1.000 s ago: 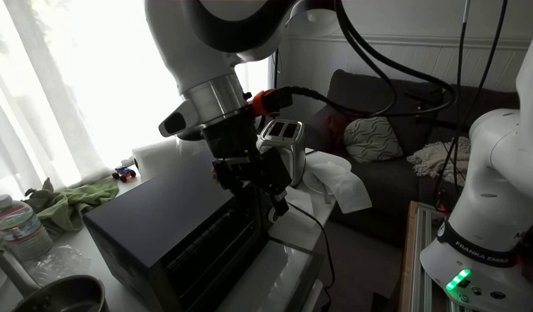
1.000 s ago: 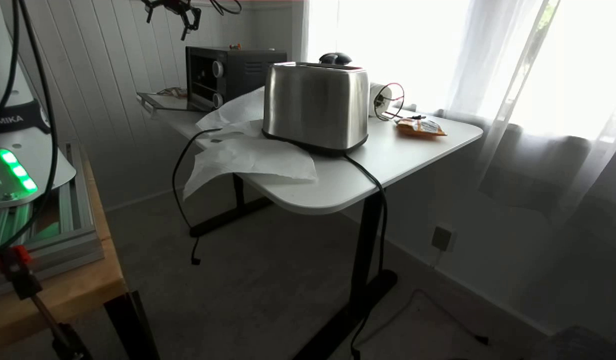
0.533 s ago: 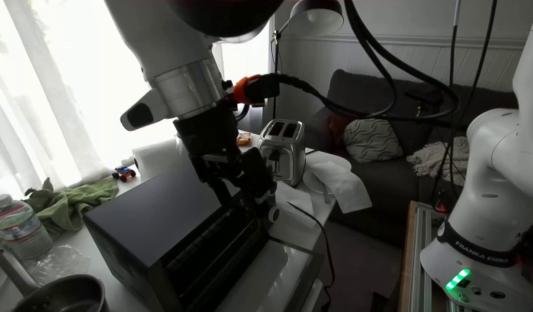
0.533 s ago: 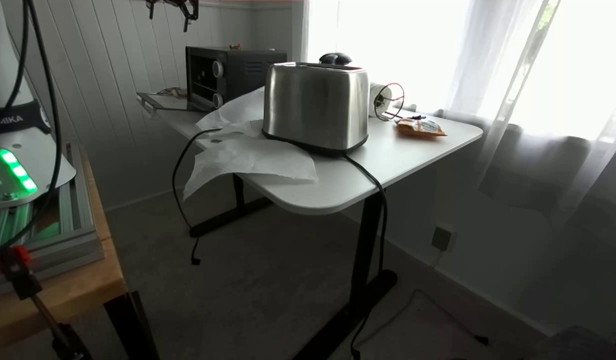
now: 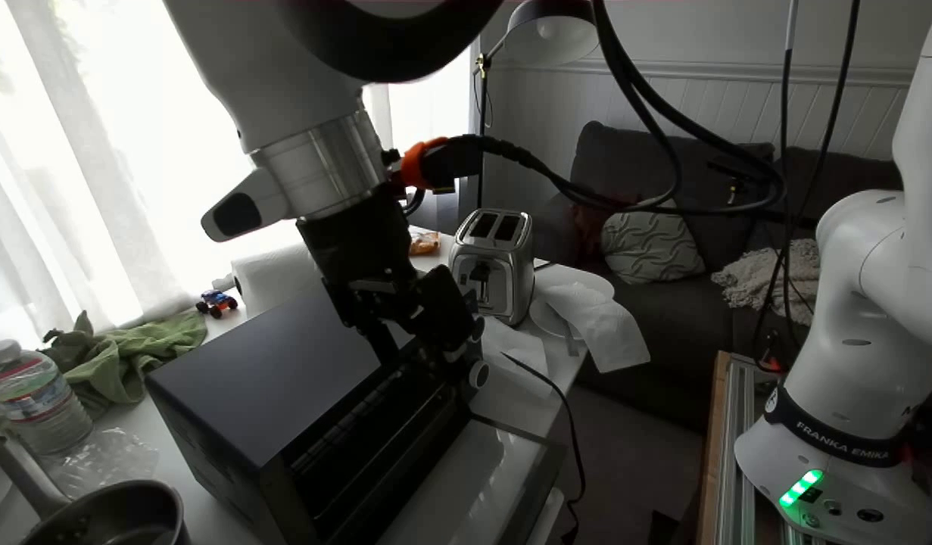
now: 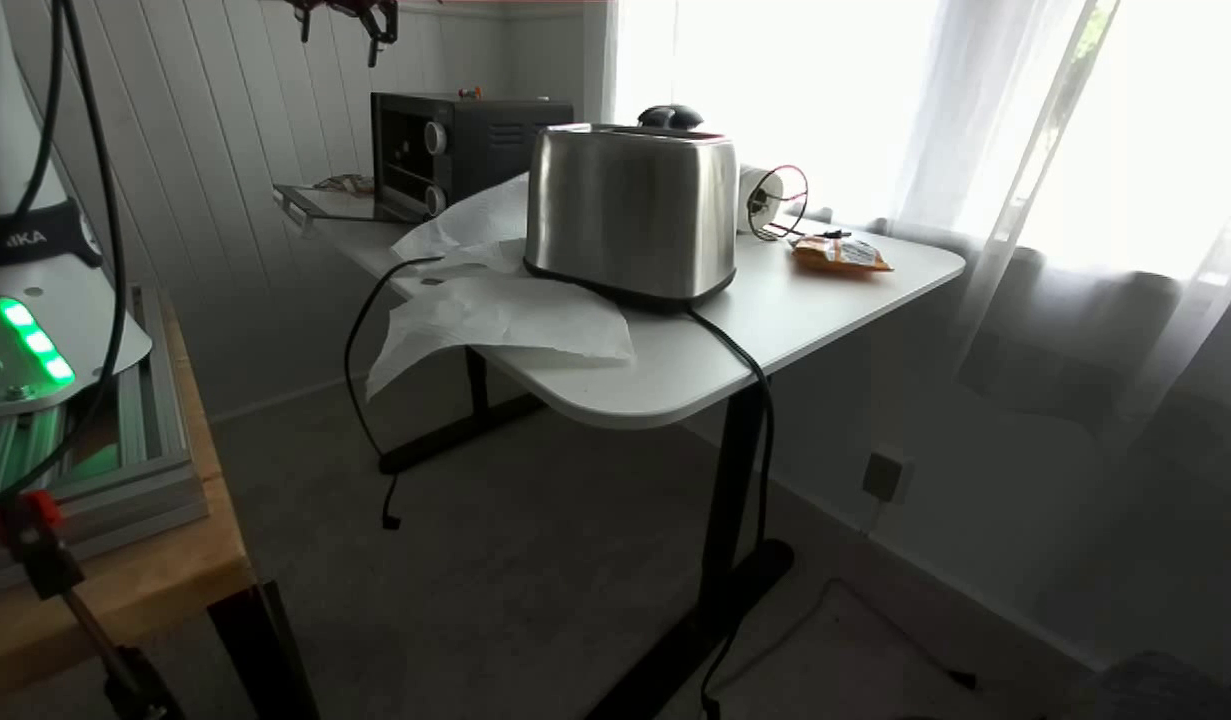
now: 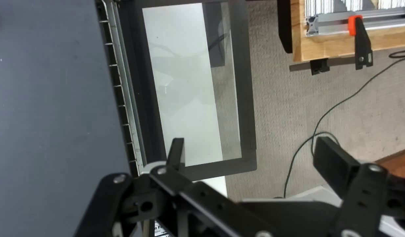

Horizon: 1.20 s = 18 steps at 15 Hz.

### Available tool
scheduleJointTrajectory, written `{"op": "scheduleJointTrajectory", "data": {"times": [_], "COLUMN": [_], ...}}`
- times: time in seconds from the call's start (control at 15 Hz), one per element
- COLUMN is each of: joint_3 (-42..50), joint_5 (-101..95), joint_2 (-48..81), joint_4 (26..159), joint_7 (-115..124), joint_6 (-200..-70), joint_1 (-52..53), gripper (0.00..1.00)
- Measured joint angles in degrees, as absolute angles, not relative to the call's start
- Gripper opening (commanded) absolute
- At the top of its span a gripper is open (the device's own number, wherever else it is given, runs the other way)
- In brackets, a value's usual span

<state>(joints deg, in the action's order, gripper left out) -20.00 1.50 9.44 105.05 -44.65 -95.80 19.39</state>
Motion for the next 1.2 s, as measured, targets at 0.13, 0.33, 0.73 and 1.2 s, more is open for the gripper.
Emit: {"op": "scheduleJointTrajectory", "data": {"times": [0.13, 0.33, 0.73, 1.2], "joint_3": [-21.08, -22.91, -24.92, -24.99], "joint_5": [-1.89, -8.86, -15.88, -11.72], "joint_2": [11.17, 13.86, 14.84, 17.47], "joint_4": [103.88, 102.08, 102.31, 104.81], "joint_7": [-45.79, -45.61, -44.83, -54.81], "joint_6": [-95.8, -96.7, -109.75, -125.78], "joint_1": [20.52, 23.72, 27.25, 24.63], "gripper": [1.0, 1.0, 1.0, 1.0]}}
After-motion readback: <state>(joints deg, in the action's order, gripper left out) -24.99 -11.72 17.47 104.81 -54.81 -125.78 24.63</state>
